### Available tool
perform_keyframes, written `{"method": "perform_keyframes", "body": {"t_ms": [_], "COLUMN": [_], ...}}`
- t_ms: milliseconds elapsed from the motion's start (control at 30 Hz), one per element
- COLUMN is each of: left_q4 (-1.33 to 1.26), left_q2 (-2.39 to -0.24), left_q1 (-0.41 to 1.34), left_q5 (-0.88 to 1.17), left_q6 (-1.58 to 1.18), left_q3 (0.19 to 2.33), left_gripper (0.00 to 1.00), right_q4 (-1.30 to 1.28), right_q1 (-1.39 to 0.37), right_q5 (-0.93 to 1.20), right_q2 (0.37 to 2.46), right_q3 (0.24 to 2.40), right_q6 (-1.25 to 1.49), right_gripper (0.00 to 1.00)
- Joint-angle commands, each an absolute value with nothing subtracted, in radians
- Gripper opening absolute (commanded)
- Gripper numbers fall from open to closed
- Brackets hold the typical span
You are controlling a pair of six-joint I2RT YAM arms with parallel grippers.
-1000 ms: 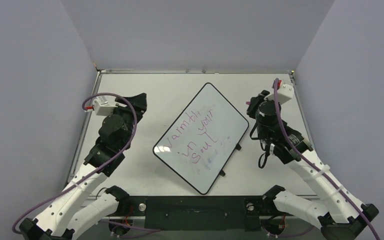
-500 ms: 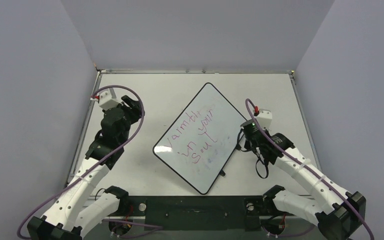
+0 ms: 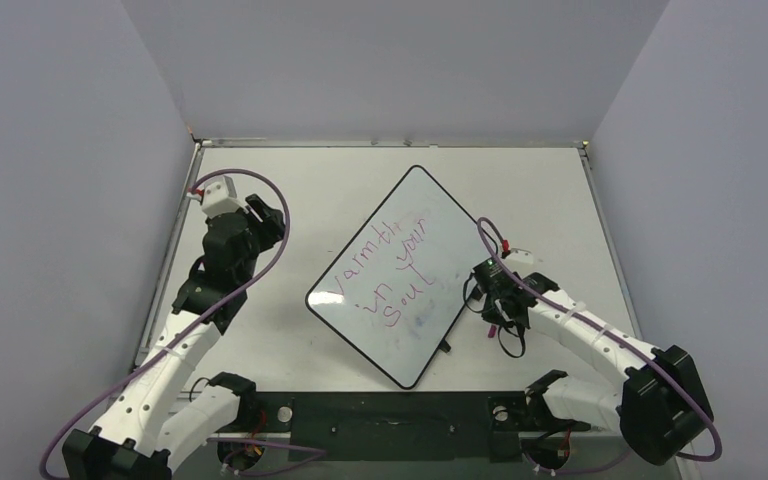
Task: Write a sentence on the whiteboard
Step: Put down the whiteboard marker at the center of the board.
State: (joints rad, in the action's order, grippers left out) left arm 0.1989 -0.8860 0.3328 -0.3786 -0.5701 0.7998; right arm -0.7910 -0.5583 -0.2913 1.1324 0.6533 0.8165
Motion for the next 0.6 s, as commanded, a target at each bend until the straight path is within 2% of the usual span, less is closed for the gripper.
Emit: {"method": "perform_keyframes", "body": {"t_ms": [0, 100, 233, 300, 433, 567], "left_q4": [0.169, 0.162, 0.155, 0.155, 0.156, 0.161], "left_q2": [-0.891, -0.89, -0.892, -0.895, -0.894, -0.891], "left_q1": [0.317, 0.311, 0.306, 0.305, 0.3, 0.296], "left_q5": [-0.341, -0.336, -0.328, -0.325, -0.322, -0.32], "left_q6": [-0.548, -0.549, -0.551, -0.55, -0.549, -0.544], "left_q3": [0.799, 0.793, 0.787, 0.787, 0.787, 0.786], "left_gripper": [0.54, 0.54, 0.54, 0.54, 0.54, 0.54], "right_q4": [-0.687, -0.681, -0.681, -0.684, -0.696, -0.701], "right_q1": [-0.531, -0.525, -0.521, -0.519, -0.519, -0.52], "right_q5": [-0.308, -0.322, -0.344, -0.359, -0.398, -0.443], "right_q2": [1.155, 1.157, 1.139, 1.125, 1.09, 1.012], "right_q3": [0.615, 0.605, 0.601, 0.601, 0.601, 0.604], "right_q6": [0.886, 0.892, 0.901, 0.905, 0.919, 0.91], "right_gripper": [0.07, 0.29, 0.49, 0.55, 0.6, 0.61]}}
